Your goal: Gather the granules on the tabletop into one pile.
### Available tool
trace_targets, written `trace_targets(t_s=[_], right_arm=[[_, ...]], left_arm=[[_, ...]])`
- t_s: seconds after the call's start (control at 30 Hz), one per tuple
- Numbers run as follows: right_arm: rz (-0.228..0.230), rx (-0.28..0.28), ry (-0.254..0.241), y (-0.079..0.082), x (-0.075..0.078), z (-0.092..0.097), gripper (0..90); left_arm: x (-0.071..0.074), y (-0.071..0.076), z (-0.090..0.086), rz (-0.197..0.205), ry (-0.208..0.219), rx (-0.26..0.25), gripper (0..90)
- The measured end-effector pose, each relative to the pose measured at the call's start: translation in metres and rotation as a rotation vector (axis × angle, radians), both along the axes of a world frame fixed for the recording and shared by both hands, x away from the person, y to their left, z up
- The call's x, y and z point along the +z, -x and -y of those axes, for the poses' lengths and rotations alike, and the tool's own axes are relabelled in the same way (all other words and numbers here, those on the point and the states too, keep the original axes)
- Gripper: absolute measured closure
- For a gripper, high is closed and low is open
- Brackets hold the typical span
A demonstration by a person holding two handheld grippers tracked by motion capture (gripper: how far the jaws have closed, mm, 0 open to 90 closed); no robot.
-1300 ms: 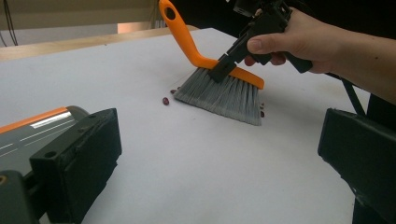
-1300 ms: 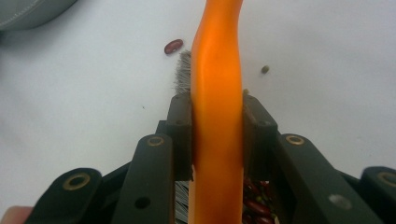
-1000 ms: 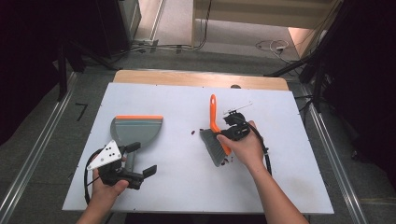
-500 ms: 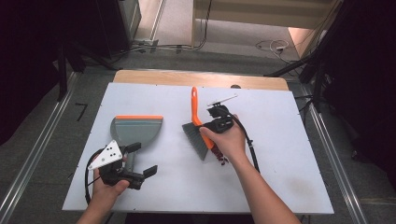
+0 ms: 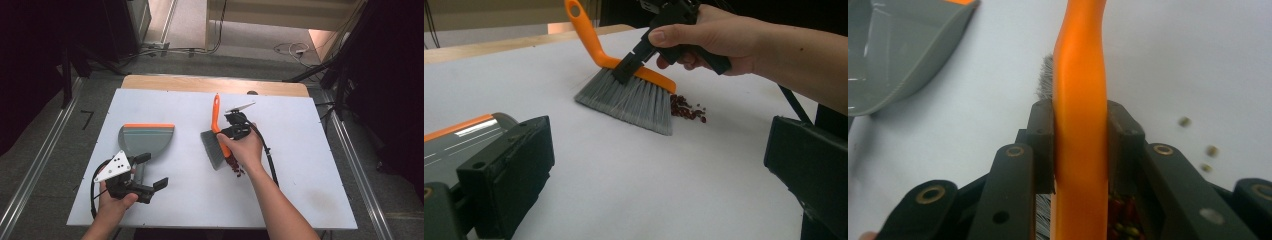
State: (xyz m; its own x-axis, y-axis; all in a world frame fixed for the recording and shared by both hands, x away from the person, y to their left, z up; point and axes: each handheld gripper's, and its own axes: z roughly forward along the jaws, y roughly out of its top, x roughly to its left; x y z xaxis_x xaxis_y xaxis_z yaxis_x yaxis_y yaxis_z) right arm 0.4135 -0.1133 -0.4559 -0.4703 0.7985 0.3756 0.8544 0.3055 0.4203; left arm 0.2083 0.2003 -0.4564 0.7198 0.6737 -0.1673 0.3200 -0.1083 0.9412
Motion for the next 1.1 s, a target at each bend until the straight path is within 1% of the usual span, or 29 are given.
trace_targets(t_s=[0.07, 0.2, 0.37, 0.47, 0.57, 0.63, 0.87, 0.93, 1.03, 1.1], right_arm=[[-0.009, -0.016, 0.002, 0.002, -0.001, 0.007, 67.8], [-0.001, -0.031, 0.011, 0.005, -0.001, 0.019, 67.6], [-0.020, -0.058, -0.005, 0.007, -0.003, 0.033, 67.5], [-0.024, -0.059, -0.003, 0.008, -0.002, 0.038, 67.4], [-0.011, -0.072, 0.025, 0.010, 0.000, 0.042, 67.4], [-0.006, -0.076, 0.034, 0.011, 0.001, 0.045, 67.4], [-0.009, -0.086, 0.028, 0.012, 0.001, 0.052, 67.3], [-0.009, -0.079, 0.025, 0.013, 0.001, 0.055, 67.3], [-0.008, -0.057, -0.030, 0.013, 0.003, 0.058, 67.6], [0.001, -0.028, -0.071, 0.014, 0.006, 0.059, 67.8]], left_arm=[[0.000, 0.000, 0.001, -0.003, 0.001, 0.000, 0.7], [-0.001, 0.000, 0.002, -0.001, -0.004, -0.004, 0.7], [-0.002, -0.001, 0.003, -0.006, -0.005, -0.001, 0.7], [-0.002, -0.001, 0.003, -0.007, -0.003, -0.001, 0.7], [-0.002, -0.001, 0.002, -0.005, -0.003, -0.002, 0.7], [-0.002, -0.001, 0.002, -0.008, -0.003, 0.000, 0.7], [-0.001, -0.001, 0.002, -0.004, -0.001, 0.000, 0.7], [-0.001, -0.001, 0.001, -0.006, -0.003, 0.001, 0.7], [-0.002, -0.002, 0.002, -0.009, -0.002, -0.001, 0.7], [-0.002, -0.002, 0.002, -0.009, -0.005, -0.001, 0.7]])
